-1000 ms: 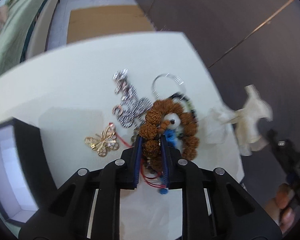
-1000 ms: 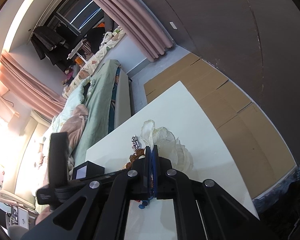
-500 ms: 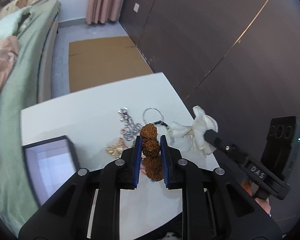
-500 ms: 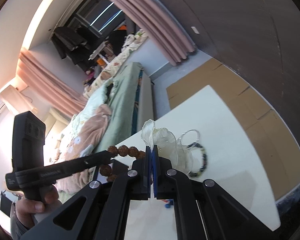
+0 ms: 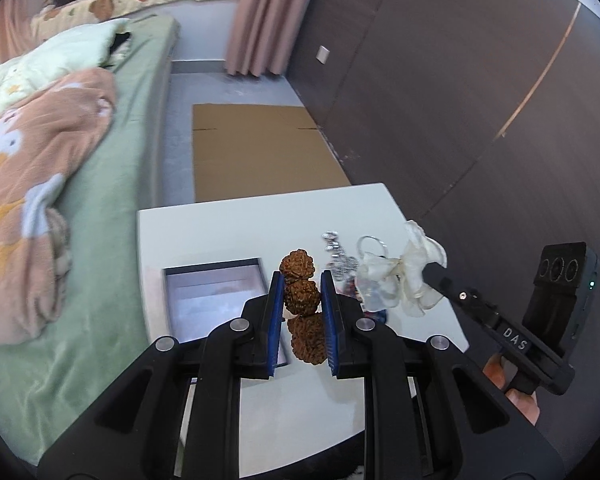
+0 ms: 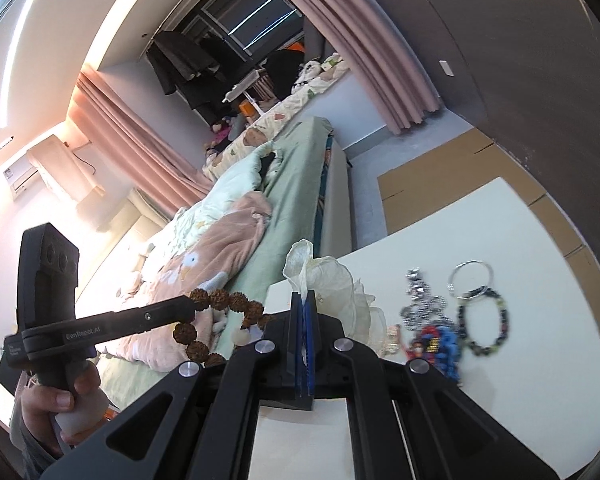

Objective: Organize jewelry
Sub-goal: 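Lower the bracelet into the black box with the left tool while the right tool drops the lace in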

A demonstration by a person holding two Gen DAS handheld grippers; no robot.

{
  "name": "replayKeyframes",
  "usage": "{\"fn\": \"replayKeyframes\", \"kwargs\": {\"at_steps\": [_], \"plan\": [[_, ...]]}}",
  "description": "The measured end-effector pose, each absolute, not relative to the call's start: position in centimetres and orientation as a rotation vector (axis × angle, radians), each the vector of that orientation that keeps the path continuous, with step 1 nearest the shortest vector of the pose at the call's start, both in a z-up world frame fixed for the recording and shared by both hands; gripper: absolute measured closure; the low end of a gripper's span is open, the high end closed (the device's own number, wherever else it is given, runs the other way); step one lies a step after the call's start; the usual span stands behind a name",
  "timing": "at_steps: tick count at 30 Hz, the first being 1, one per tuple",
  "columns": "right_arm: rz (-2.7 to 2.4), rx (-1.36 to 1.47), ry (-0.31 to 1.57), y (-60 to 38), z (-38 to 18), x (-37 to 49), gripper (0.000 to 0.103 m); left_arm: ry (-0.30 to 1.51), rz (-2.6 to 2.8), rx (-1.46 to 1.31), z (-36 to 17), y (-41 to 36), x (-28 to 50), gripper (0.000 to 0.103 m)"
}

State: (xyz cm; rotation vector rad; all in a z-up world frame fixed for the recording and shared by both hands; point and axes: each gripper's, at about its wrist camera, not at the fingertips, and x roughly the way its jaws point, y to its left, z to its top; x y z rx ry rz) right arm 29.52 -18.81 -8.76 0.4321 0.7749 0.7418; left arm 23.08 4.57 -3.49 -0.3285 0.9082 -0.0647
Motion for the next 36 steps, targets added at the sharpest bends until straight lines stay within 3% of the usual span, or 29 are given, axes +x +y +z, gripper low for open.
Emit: {"fn": "replayKeyframes", "kwargs": {"at_steps": [20,24,25,28,29,36], "plan": [[0.928,0.371,0.847,-7.5,-10.6,27.5,0.101,0.880,0.018,-0.367,-4.5,11.0,19.1,0.084],[0.951,0.349,0.906,-5.8,-11.5,27.8,0.095,0.879,0.035,-0.377,-4.7,11.7,18.8,0.084],[0.940,0.339,0.935,-5.7,-11.9,28.0,0.091,0.880,0.038,-0.379,-4.8,11.9,18.7,0.084],[0.875,0.359,0.917,-7.1,-12.1,28.0,0.023,0.881,0.035,-0.388,-5.0,12.0,18.8,0.084],[0.869,0.359,0.892,-7.9,-11.7,27.9,0.019,0.881,0.031,-0.391,-5.0,11.9,18.8,0.084],[0.794,0.380,0.869,-12.5,-11.1,28.3,0.019,0.891,-0.017,-0.396,-5.4,10.5,19.8,0.084]]}}
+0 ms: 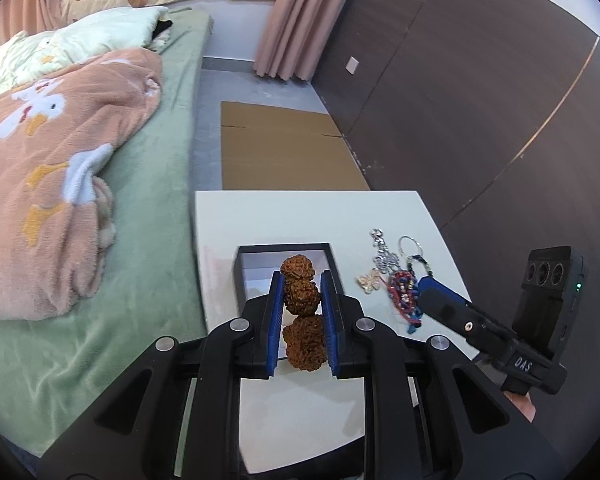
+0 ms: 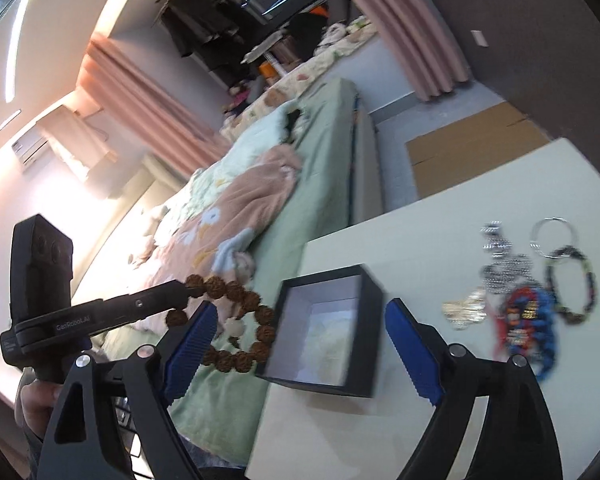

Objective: Organize jewelry
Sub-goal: 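Lower the bracelet into the black box with the left tool while the right tool drops the lace in, then move both tools back over the red and blue beaded strands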

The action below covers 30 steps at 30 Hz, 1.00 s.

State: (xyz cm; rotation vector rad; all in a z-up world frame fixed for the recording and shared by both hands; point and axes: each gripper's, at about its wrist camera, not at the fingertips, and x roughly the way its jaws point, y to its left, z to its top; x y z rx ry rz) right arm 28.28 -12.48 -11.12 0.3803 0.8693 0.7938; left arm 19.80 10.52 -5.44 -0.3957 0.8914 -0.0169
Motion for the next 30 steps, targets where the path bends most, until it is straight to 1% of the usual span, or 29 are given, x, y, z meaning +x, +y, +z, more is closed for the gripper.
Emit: {"fn": "replayKeyframes", "kwargs": {"at_steps": [2,3,4,5,7,10,14,28,30], "plan": [[0.757,0.371,0.871,-13.7,-11.1,28.4,0.019,0.897,-0.036,-0.409,-5.6,10.0,20.3,0.084],[0.741,0.365,0.872,-14.1,-11.1,28.5,0.019,0.899,-0.037,-0.416,-5.7,9.8,20.5,0.082],[0.724,0.359,0.875,-14.5,-11.1,28.5,0.019,0.901,-0.028,-0.418,-5.7,9.6,20.7,0.067],[0.701,0.354,0.880,-15.2,-11.2,28.7,0.018,0.900,-0.011,-0.411,-5.6,9.4,20.8,0.049],[0.660,0.353,0.890,-16.3,-11.4,29.2,0.016,0.879,0.002,-0.389,-5.2,8.9,20.7,0.040],[0.615,0.374,0.905,-18.3,-11.6,30.1,0.015,0.889,-0.009,-0.382,-5.2,8.3,21.0,0.034],[0.569,0.384,0.909,-20.6,-11.5,30.6,0.015,0.897,-0.017,-0.363,-5.3,7.3,21.4,0.030],[0.411,0.451,0.984,-26.7,-12.9,32.2,0.014,0.988,-0.123,-0.331,-8.8,0.1,25.6,0.030],[0.384,0.470,0.999,-27.5,-13.3,32.5,0.015,1.008,-0.145,-0.327,-9.6,-1.2,26.5,0.030]]}}
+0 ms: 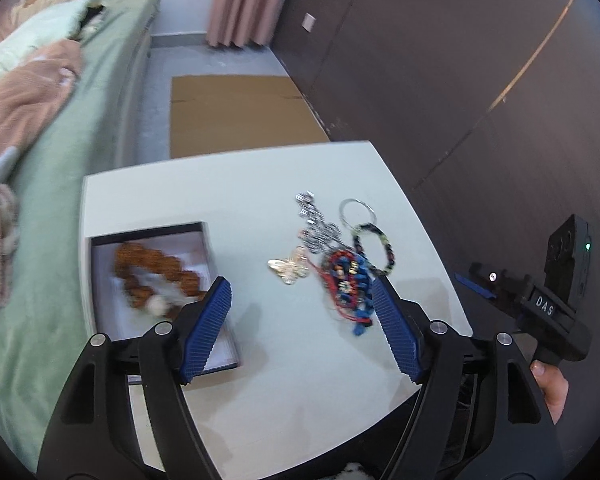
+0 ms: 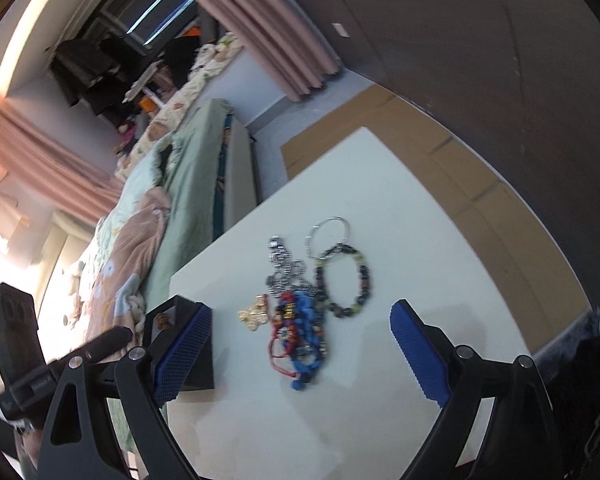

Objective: Organize jewelry
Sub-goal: 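Move both tools back over the red and blue beaded strands, then grasp the red bead bracelet with the left tool while the right tool grasps the blue beaded strand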

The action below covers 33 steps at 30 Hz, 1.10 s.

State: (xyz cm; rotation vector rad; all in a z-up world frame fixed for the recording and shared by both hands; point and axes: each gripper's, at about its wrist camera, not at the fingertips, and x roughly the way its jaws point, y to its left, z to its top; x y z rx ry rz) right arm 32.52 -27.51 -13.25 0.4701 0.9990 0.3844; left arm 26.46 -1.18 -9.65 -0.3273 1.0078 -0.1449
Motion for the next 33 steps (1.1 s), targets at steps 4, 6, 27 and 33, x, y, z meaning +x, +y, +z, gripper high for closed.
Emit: {"fn": "replayKeyframes", "kwargs": {"at_steps": [4,6,27,33], "plan": [[0.357,0.508,1.024,-28.8,-13.9,33.0,0.024,1.045,-0.170,-0.320,-11.3,-3.3,27.7,0.039],[0.353,0.522,1.035,-29.3,-14.2,33.1,0.031,1.071,-0.183,-0.323,-12.4,-4.3,28.3,0.044],[0.417,0.560,1.169,-28.7,-17.1,34.3,0.065,1.187,-0.214,-0.491,-18.6,-5.9,29.8,0.099],[0.455,0.487,1.210,-25.5,-17.9,34.4,0.066,1.135,-0.228,-0.494,-15.9,-4.6,28.9,0.099]]}}
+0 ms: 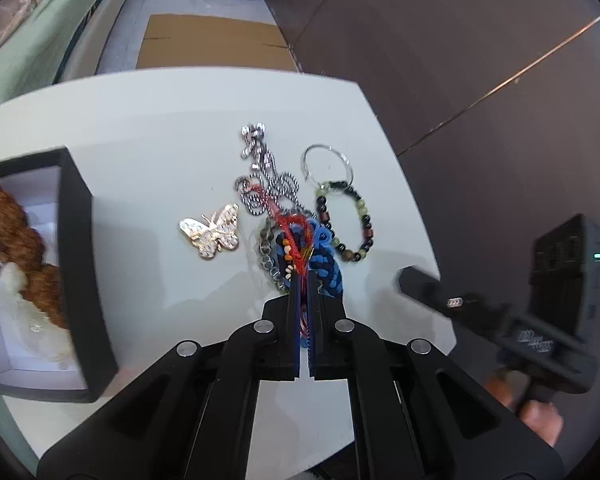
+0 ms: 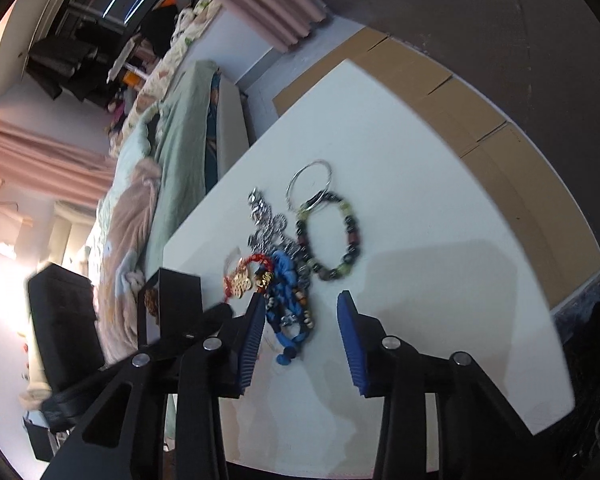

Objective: Organize jewelry
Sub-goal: 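Grasp the red bead bracelet with the left tool while the right tool grasps the blue beaded strand, then carry both strands into the black box and open both tools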

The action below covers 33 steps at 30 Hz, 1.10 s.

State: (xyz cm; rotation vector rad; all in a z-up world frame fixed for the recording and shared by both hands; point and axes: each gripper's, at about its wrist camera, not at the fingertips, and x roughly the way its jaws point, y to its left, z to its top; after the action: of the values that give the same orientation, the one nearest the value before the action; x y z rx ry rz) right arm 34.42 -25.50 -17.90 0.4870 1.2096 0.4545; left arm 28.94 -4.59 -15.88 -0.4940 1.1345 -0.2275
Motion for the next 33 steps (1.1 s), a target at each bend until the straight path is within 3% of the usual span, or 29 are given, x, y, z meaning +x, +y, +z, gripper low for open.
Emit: {"fn": "replayKeyframes", "kwargs": {"at_steps": [7,10,11,13,28,30,31,32,33], "plan": [[0.442,0.401,1.257,-22.2,-19.5,34.8,0.068,1.085,-0.209,-0.495,-13.3,-2.8,28.3,0.099],[0.418,0.362,1.278,-21.2,-20.4,34.9,0.076,1.063,-0.207,-0.497,-12.2,-2.0,27.8,0.099],[0.406,0.350,1.278,-20.9,-20.6,34.9,0.086,1.055,-0.204,-0.498,-11.8,-1.7,27.6,0.099],[0.420,0.353,1.257,-20.7,-20.3,34.7,0.094,1.037,-0.197,-0.500,-10.9,-0.8,27.0,0.099],[0.688,0.414,1.078,-18.0,-14.5,32.2,0.095,0.940,-0.122,-0.565,-7.5,7.0,22.9,0.099],[0.715,0.405,1.068,-17.1,-13.8,32.0,0.095,0.956,-0.111,-0.575,-8.1,7.9,22.9,0.085],[0.728,0.403,1.064,-16.7,-13.5,31.9,0.095,0.970,-0.086,-0.584,-8.6,8.6,22.8,0.049],[0.742,0.400,1.059,-16.3,-13.1,31.7,0.095,0.956,-0.056,-0.598,-8.9,9.4,22.4,0.031],[0.759,0.393,1.052,-15.7,-12.6,31.6,0.095,0.924,-0.040,-0.609,-8.9,10.0,21.9,0.031]]}}
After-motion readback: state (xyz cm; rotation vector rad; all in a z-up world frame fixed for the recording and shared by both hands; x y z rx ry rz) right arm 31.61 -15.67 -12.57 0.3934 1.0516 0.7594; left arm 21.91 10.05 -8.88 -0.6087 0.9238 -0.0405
